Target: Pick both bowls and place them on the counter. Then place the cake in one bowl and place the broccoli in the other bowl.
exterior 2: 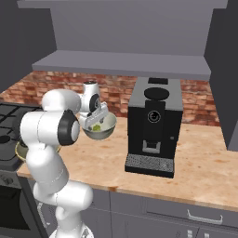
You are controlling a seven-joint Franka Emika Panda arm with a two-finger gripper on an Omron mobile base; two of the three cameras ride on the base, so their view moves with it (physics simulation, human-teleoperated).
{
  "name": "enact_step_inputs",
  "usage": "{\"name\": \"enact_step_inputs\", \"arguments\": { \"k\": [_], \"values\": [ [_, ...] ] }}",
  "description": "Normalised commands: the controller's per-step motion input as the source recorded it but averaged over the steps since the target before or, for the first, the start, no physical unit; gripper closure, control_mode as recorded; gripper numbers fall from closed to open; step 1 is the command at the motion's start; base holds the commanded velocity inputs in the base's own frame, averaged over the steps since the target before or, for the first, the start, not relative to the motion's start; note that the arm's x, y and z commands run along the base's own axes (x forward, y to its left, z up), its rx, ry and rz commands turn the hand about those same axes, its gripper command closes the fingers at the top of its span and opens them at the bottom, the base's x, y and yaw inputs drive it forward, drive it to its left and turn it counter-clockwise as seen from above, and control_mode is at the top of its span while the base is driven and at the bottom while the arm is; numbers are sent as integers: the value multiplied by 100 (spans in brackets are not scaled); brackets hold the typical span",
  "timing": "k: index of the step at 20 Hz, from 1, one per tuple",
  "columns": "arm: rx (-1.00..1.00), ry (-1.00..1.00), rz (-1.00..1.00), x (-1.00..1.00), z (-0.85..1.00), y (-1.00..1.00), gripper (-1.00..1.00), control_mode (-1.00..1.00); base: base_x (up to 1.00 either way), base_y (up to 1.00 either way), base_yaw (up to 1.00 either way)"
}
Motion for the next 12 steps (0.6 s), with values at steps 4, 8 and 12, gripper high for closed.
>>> {"name": "enact_step_inputs", "arguments": {
  "k": [4,8,12],
  "values": [
    [0,-4,-2,-33,16,0,-100,-100,0,0,0],
    [0,-1,0,-16,0,0,-100,-100,0,0,0],
    [0,-5,-1,-37,4,0,-100,-100,0,0,0]
  ]
}}
